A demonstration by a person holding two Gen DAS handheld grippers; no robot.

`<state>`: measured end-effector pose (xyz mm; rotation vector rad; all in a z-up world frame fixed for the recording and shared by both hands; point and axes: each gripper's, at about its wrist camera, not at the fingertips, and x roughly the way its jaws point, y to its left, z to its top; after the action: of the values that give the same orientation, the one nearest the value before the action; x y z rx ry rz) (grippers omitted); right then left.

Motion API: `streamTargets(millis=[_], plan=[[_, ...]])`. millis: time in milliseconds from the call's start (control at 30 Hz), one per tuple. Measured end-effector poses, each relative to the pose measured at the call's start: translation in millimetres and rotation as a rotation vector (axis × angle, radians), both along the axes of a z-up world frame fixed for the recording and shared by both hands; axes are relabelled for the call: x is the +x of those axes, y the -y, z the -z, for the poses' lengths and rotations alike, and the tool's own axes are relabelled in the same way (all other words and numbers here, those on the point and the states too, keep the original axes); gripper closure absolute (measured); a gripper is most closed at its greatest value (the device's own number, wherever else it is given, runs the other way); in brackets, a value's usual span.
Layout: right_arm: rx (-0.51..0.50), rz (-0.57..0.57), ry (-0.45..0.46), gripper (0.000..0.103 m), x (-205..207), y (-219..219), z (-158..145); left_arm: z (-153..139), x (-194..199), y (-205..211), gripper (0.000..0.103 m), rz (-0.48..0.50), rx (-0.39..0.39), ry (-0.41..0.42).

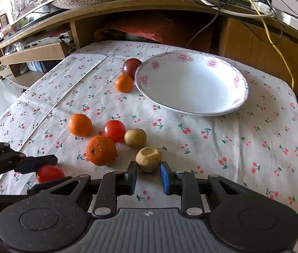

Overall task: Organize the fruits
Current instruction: 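Close the right gripper on the kiwi while the left gripper closes on the tomato, then carry both fruits over the white bowl and open both grippers to drop them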

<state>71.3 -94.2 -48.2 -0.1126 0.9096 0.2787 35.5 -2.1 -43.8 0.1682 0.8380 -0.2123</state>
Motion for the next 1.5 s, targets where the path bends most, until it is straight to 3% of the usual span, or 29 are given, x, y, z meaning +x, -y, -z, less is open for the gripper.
streamTargets(millis=[467,700,867,1133,1500], plan=[[0.065,0.042,0.037,0.084,1,17,-20,-15,11,-2,0.064,0.004,-0.034,0.004],[0.07,0.079,0.086,0.084,24,22,-37,-36,49,7,0.064,0.015,-0.089,0.045],[0.044,0.091,0.107,0.084,51,25,-42,-45,88,21,0.064,0.04,-0.084,0.079],[0.038,0.111,0.078,0.084,82,38,-32,-35,134,29,0.064,0.046,-0.089,0.071],[0.05,0.136,0.036,0.08,98,47,-21,-21,152,40,0.064,0.064,-0.092,0.046]])
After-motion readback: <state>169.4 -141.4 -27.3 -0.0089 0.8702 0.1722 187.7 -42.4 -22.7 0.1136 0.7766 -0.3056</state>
